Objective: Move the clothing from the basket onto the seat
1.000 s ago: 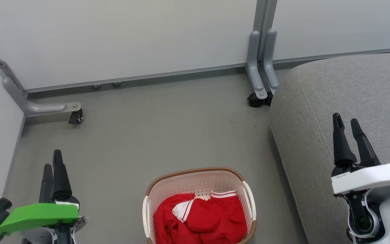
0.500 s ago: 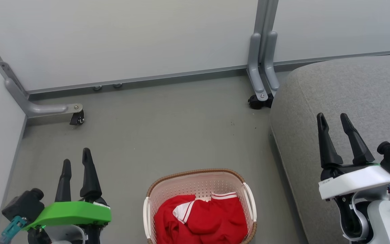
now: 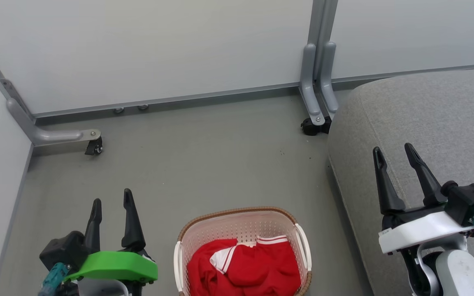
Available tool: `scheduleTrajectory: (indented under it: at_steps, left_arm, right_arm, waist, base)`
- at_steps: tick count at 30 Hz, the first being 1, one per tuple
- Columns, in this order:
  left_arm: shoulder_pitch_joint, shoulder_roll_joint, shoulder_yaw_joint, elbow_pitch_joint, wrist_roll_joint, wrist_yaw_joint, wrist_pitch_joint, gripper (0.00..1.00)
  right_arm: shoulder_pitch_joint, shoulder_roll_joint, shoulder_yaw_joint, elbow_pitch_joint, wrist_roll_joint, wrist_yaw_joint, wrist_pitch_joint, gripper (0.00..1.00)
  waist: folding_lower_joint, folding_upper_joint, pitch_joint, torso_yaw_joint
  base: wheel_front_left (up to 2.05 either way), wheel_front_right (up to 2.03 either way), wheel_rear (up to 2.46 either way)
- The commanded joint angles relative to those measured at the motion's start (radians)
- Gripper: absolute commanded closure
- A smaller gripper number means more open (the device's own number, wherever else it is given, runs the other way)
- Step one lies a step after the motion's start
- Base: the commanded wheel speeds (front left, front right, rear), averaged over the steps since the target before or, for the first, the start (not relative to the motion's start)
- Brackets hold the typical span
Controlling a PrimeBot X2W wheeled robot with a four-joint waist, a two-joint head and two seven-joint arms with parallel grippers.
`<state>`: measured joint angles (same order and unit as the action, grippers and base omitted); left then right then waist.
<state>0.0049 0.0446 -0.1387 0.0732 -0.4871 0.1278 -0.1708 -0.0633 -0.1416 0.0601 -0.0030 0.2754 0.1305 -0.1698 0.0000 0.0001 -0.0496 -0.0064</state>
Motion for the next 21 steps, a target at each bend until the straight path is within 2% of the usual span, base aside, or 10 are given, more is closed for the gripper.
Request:
scheduleTrajectory:
  at_steps: [1, 7, 21]
  left_arm:
    - [0.004, 0.007, -0.008, -0.001, 0.029, 0.009, -0.009, 0.0]
    - [0.009, 0.007, -0.028, 0.016, 0.074, 0.022, -0.024, 0.0]
    - [0.02, 0.007, -0.075, 0.082, 0.155, -0.001, -0.053, 0.0]
  right_arm:
    - [0.007, -0.007, 0.004, -0.005, -0.03, 0.0, -0.011, 0.0]
    - [0.014, -0.007, 0.01, 0.002, -0.079, 0.0, -0.024, 0.0]
    - [0.036, -0.004, 0.037, -0.006, -0.173, 0.0, -0.055, 0.0]
  waist:
    - [0.0, -0.0001, -0.001, -0.001]
    - [0.0, -0.0001, -0.004, -0.002]
    - [0.0, -0.0001, -0.016, -0.002]
  base:
    - [0.0, 0.0, 0.0]
    - [0.0, 0.0, 0.0]
    - [0.0, 0.0, 0.0]
